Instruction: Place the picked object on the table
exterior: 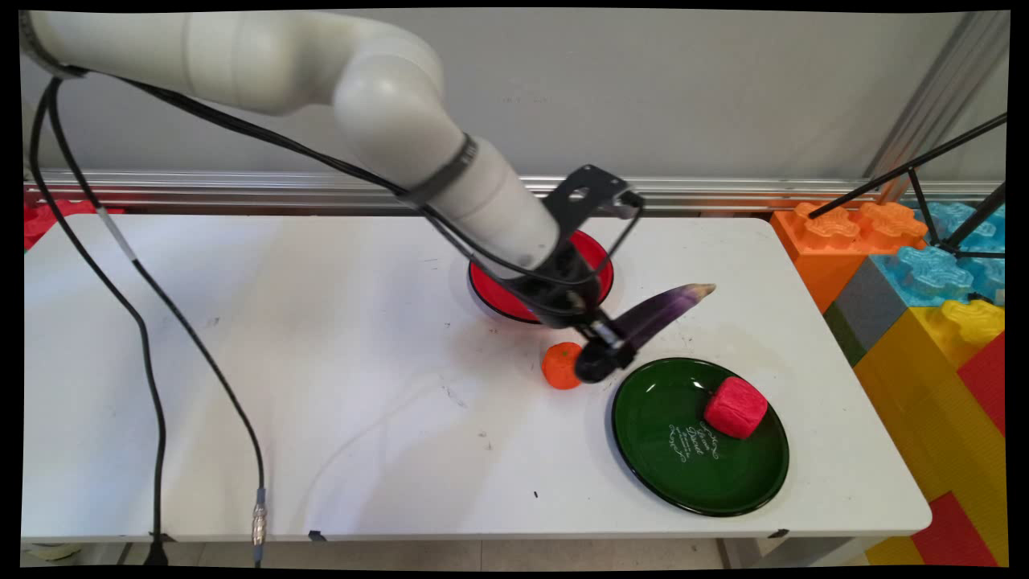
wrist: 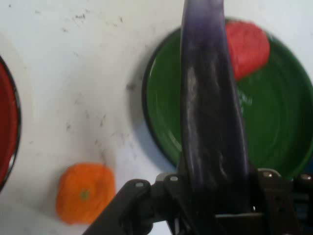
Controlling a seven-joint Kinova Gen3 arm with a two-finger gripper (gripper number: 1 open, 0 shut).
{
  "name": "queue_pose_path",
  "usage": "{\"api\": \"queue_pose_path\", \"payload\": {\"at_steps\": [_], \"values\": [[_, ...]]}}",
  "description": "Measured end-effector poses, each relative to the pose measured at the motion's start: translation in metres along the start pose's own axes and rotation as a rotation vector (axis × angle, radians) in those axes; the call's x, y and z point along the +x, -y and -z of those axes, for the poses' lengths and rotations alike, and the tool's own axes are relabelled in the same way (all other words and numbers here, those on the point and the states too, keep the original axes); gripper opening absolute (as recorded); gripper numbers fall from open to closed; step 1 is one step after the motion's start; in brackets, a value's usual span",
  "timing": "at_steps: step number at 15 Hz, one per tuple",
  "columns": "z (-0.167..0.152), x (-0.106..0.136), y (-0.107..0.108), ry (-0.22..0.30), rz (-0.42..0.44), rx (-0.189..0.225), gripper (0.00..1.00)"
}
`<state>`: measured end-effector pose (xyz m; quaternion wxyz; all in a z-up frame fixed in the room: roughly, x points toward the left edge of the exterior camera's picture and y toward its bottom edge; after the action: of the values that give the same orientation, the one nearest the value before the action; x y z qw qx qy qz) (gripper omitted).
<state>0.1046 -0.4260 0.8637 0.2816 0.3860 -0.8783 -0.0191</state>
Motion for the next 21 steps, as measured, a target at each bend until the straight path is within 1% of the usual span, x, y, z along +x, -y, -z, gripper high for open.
{"api": "queue_pose_path", "payload": {"at_steps": [2, 6, 9, 12, 17, 21], "values": [[0.013, -0.011, 0.006, 0.04, -0.089, -0.009, 0.0], [0.025, -0.031, 0.016, 0.108, -0.226, -0.023, 0.0], [0.027, -0.046, 0.022, 0.159, -0.319, -0.035, 0.0], [0.022, -0.065, 0.029, 0.231, -0.425, -0.05, 0.0], [0.007, -0.084, 0.037, 0.309, -0.518, -0.048, 0.0], [-0.004, -0.096, 0.042, 0.364, -0.558, -0.039, 0.0]]}}
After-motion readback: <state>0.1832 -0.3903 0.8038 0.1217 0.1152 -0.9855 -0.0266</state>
